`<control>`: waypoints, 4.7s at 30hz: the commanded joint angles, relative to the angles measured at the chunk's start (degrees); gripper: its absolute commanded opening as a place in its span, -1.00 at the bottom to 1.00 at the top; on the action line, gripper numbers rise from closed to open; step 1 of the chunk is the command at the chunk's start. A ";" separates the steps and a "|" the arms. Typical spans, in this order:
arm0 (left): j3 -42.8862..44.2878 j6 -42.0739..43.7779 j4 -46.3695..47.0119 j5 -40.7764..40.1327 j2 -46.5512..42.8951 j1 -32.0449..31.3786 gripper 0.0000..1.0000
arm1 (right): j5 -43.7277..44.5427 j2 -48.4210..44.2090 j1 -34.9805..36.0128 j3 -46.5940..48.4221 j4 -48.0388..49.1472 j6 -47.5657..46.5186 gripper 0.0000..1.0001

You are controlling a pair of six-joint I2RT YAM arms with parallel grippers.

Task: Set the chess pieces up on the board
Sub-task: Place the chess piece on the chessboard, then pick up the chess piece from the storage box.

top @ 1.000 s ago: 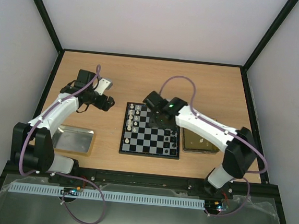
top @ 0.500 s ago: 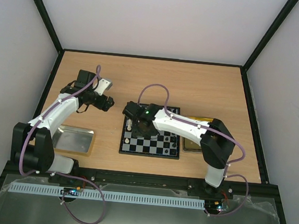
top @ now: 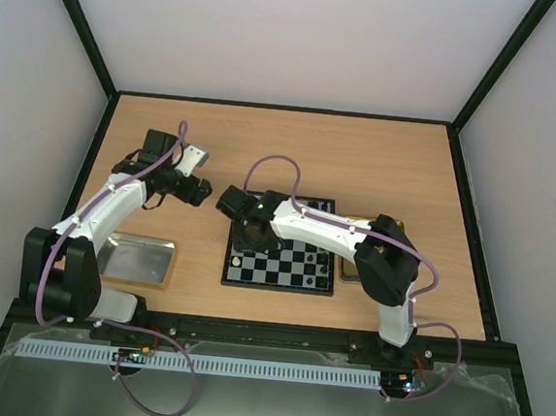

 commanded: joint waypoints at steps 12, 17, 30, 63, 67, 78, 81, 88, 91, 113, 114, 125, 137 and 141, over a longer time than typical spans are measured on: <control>-1.05 -0.02 0.44 0.15 -1.03 -0.09 0.75 | -0.22 3.64 0.49 1.99 0.50 -0.97 -0.89; -1.06 0.04 0.44 0.14 -0.99 -0.10 0.75 | 0.00 4.08 0.46 2.08 0.28 -1.17 -0.88; -1.19 0.10 0.53 0.08 -1.12 -0.10 0.75 | 0.28 4.34 0.02 1.54 0.47 -1.19 -0.81; -1.23 0.07 0.67 -0.04 -0.95 -0.09 0.75 | -0.27 3.55 -1.03 0.42 1.39 -0.98 -0.79; -1.31 0.11 0.70 -0.09 -0.91 -0.09 0.75 | -0.05 2.85 -1.02 0.81 0.79 -0.81 -0.74; -0.89 0.22 0.35 0.41 -0.79 -0.14 0.75 | 5.24 -5.66 -4.04 0.37 -4.21 -0.54 -0.73; -0.81 0.32 0.26 0.48 -0.79 -0.19 0.75 | 6.49 -11.92 -8.25 -3.47 -4.84 -0.57 -0.72; -0.70 0.20 0.13 -0.04 -0.10 -0.67 0.75 | 10.24 -25.48 -20.01 -13.29 -6.85 -1.63 -0.61; -0.55 0.07 -0.04 -0.43 -0.11 -0.87 0.75 | 10.72 -31.13 -25.83 -19.20 -6.65 -2.60 -0.50; -0.30 0.06 0.17 -1.71 1.13 -1.79 0.75 | 3.43 -40.49 -57.54 -37.27 -1.01 -11.12 -0.35; -0.27 0.06 0.17 -1.89 1.06 -1.93 0.75 | 3.24 -40.31 -58.15 -37.57 -0.73 -11.08 -0.36; -0.41 0.06 0.44 -2.46 1.38 -2.38 0.75 | 0.45 -40.25 -60.14 -42.51 2.65 -10.48 -0.50; -0.36 -0.02 0.19 -2.56 1.01 -2.64 0.75 | 0.53 -39.20 -62.60 -43.91 4.92 -10.73 -0.51; -0.48 -0.02 0.18 -2.57 0.92 -2.58 0.75 | 0.44 -39.13 -62.96 -43.76 5.07 -10.45 -0.51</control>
